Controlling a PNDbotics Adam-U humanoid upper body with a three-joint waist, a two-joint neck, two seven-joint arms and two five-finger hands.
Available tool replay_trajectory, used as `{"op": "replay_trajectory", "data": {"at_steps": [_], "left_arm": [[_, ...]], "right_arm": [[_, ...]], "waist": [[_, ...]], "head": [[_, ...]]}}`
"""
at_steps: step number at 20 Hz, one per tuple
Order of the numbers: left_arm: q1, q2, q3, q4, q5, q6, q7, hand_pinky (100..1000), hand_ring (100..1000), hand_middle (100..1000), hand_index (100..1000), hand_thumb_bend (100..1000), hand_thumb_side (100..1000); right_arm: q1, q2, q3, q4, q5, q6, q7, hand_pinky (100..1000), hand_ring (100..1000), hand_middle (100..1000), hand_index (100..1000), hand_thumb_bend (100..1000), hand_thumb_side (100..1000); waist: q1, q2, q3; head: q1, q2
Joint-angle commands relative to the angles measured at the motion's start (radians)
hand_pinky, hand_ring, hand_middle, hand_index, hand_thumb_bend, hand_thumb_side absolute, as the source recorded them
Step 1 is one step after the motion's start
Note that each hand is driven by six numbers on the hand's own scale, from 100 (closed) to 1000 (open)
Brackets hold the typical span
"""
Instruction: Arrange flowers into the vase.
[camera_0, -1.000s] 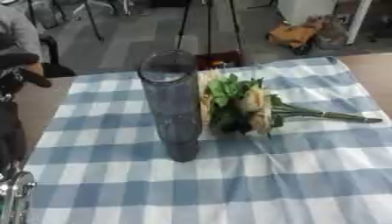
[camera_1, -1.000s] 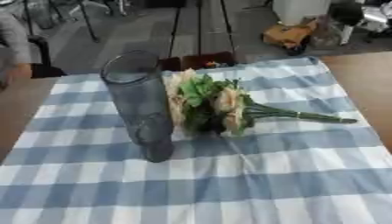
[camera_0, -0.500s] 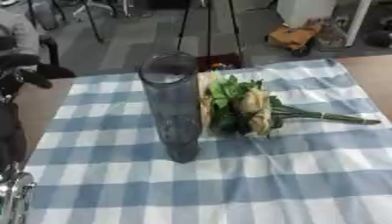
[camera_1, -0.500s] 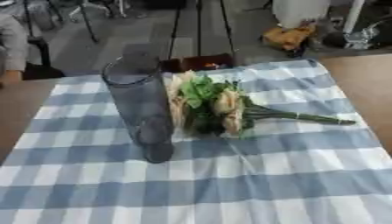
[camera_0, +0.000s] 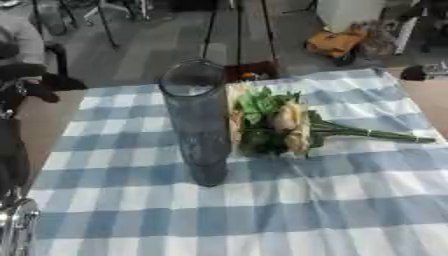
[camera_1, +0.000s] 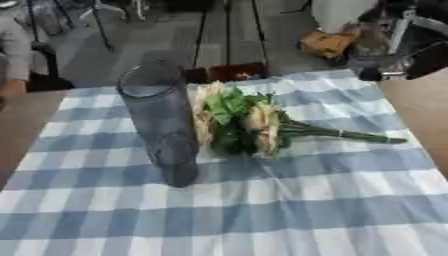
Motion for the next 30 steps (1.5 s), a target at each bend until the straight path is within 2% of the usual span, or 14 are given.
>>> {"op": "replay_trajectory", "data": {"at_steps": [1,7,12,15,17,20,23,28,30], "left_arm": [[-0.009,0.016,-0.003,-0.019,0.007,0.0,-0.003,459,650,711,854,100,1000],[-0.011,0.012,-0.006,-0.019,0.01,0.001,-0.007,459,650,711,854,100,1000],[-0.012,0.008,-0.008,-0.019,0.014,0.001,-0.01,459,650,711,854,100,1000],[-0.011,0.006,-0.009,-0.019,0.015,0.002,-0.011,459,649,711,854,100,1000],[-0.01,0.004,-0.01,-0.019,0.016,0.002,-0.012,458,649,711,854,100,1000],[-0.01,0.002,-0.01,-0.019,0.018,0.003,-0.013,457,649,711,854,100,1000],[-0.009,0.001,-0.011,-0.019,0.019,0.004,-0.015,457,649,711,854,100,1000],[-0.008,-0.001,-0.011,-0.019,0.021,0.005,-0.016,455,648,711,854,100,1000],[-0.008,-0.001,-0.011,-0.019,0.022,0.006,-0.016,455,648,711,853,100,1000]], "right_arm": [[-0.033,0.007,0.002,0.023,0.046,0.0,-0.029,833,836,729,893,684,873],[-0.053,0.065,0.009,0.083,0.126,0.012,-0.074,832,850,711,894,684,838],[-0.055,0.113,0.007,0.121,0.173,0.042,-0.1,845,889,664,902,694,676],[-0.056,0.143,0.001,0.144,0.2,0.067,-0.093,829,894,657,902,700,645],[-0.057,0.162,-0.007,0.159,0.22,0.084,-0.087,869,927,652,907,711,578],[-0.058,0.188,-0.02,0.177,0.246,0.104,-0.071,890,940,668,913,715,529],[-0.06,0.208,-0.032,0.19,0.27,0.124,-0.067,896,945,641,910,709,511],[-0.048,0.228,-0.039,0.204,0.332,0.148,-0.111,910,971,696,904,696,487],[-0.041,0.234,-0.042,0.211,0.351,0.151,-0.129,916,978,692,901,691,484]], "waist": [[-0.002,-0.019,0.004],[0.002,-0.019,0.01],[0.005,-0.018,0.014],[0.007,-0.018,0.016],[0.008,-0.019,0.018],[0.011,-0.018,0.02],[0.013,-0.018,0.021],[0.015,-0.015,0.023],[0.015,-0.014,0.023]], "head": [[-0.006,-0.013],[-0.016,-0.019],[-0.029,-0.026],[-0.034,-0.029],[-0.039,-0.031],[-0.045,-0.032],[-0.052,-0.035],[-0.06,-0.035],[-0.061,-0.034]]}}
